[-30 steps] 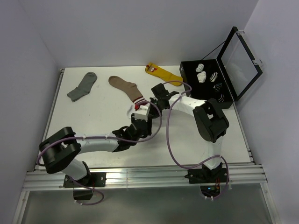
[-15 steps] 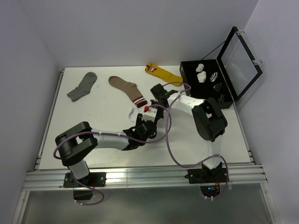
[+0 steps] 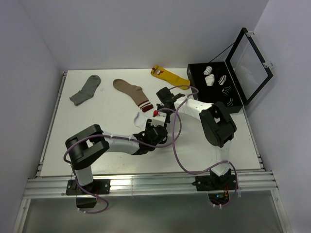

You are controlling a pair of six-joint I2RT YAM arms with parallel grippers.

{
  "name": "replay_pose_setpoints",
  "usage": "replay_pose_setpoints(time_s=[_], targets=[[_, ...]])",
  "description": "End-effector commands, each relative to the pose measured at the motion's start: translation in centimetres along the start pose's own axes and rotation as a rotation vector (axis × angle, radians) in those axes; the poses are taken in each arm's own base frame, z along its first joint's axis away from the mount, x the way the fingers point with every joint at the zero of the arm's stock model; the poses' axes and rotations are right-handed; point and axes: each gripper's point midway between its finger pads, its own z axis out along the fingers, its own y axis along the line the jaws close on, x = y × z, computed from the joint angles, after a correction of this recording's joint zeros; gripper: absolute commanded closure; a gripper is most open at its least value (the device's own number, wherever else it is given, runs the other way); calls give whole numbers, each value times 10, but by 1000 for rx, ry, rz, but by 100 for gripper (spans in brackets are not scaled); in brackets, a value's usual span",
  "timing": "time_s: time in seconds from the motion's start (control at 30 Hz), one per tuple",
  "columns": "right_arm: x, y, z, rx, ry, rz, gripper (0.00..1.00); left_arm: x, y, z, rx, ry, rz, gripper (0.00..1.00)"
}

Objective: Roll the socks
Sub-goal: Roll the sock at the center of the board.

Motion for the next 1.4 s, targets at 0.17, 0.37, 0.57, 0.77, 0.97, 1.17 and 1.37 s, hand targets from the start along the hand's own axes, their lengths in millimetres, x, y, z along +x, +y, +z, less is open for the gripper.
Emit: replay_pose_setpoints(time_s=[0.17,0.37,0.57,0.77,0.97,1.17,1.37], targets=[[4,-3,7,22,20,-1,100,-6,-8,8,-27,-4,-14,47],[4,-1,7,13,22,-5,100,3,-4,13,-51,15,-8,66],[8,7,3,-56,20,-5,100,8,-5,10,-18,35,-40,100],[-2,19,-17,-183,-58,-6,69,-1,4,5,59,66,-185,100],[-17,29,-43,-283,-168,-10,56,-7,11,3,219,143,-358,100],[-24,24,-58,-392,-272,40,53,-3,22,9,333,247,-476,100],[-22,13,-48,-449,-319,95,51,0,26,22,385,332,-511,100]])
